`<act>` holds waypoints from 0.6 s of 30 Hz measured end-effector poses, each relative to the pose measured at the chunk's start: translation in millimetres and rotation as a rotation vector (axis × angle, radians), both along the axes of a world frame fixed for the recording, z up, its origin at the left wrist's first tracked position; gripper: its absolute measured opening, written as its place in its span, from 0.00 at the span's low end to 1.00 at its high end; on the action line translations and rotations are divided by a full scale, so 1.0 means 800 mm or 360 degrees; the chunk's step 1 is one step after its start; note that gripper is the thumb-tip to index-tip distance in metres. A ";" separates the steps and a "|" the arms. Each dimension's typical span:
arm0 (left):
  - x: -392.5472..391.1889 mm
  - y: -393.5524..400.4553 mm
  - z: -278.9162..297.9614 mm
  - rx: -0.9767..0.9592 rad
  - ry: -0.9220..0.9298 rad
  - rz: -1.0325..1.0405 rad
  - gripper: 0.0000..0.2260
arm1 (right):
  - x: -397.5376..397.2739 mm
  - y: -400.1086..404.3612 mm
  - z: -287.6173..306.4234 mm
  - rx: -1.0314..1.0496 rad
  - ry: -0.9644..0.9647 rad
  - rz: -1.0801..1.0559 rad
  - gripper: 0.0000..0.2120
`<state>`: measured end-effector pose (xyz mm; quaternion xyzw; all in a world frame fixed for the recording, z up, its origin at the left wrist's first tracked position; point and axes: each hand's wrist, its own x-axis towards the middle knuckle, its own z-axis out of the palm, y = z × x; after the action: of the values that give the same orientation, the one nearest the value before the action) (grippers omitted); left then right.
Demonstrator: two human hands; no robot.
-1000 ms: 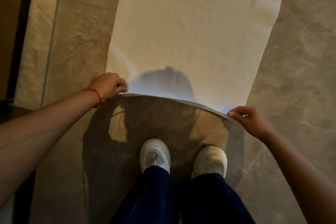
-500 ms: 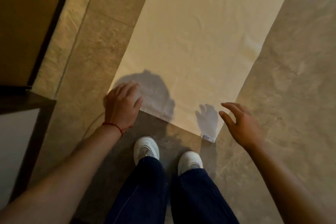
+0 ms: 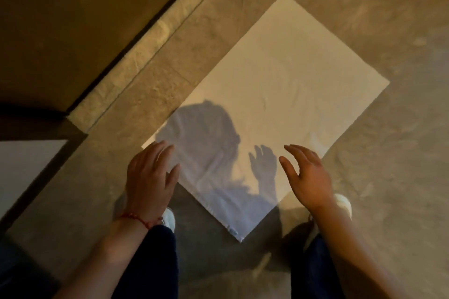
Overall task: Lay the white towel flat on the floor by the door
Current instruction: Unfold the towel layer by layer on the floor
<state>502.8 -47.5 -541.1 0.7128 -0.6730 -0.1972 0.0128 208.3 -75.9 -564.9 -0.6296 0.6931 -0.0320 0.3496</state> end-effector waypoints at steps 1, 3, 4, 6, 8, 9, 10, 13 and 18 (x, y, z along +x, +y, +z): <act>-0.014 -0.002 0.002 -0.0030 0.0019 0.0103 0.20 | -0.018 -0.011 0.003 -0.0010 0.0013 0.0056 0.22; -0.046 0.001 0.006 -0.0097 0.0037 0.0313 0.21 | -0.053 -0.031 0.010 -0.0015 0.0034 0.0241 0.23; -0.064 0.005 0.007 -0.0139 0.0040 0.0403 0.21 | -0.070 -0.042 0.012 -0.0038 0.0046 0.0373 0.25; -0.101 0.019 0.002 -0.0161 0.0059 0.0580 0.22 | -0.104 -0.065 0.010 -0.0064 0.0071 0.0612 0.29; -0.137 0.036 -0.007 -0.0169 0.0073 0.0735 0.22 | -0.130 -0.087 0.003 -0.0025 0.0081 0.0746 0.28; -0.153 0.045 -0.015 -0.0158 0.0073 0.0791 0.22 | -0.139 -0.097 -0.005 -0.0018 0.0077 0.0777 0.27; -0.168 0.055 -0.024 -0.0124 0.0072 0.0831 0.22 | -0.146 -0.106 -0.013 -0.0014 0.0070 0.0787 0.25; -0.202 0.091 -0.054 -0.0025 0.0056 0.0893 0.22 | -0.153 -0.123 -0.041 -0.0061 0.0073 0.0806 0.19; -0.226 0.126 -0.132 0.0084 0.0021 0.0958 0.22 | -0.147 -0.131 -0.104 -0.0193 0.0085 0.0938 0.18</act>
<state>322.0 53.6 -646.8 0.8790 -0.4260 -0.2065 0.0565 90.6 -180.6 -648.3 -0.8240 0.4863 0.0461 0.2871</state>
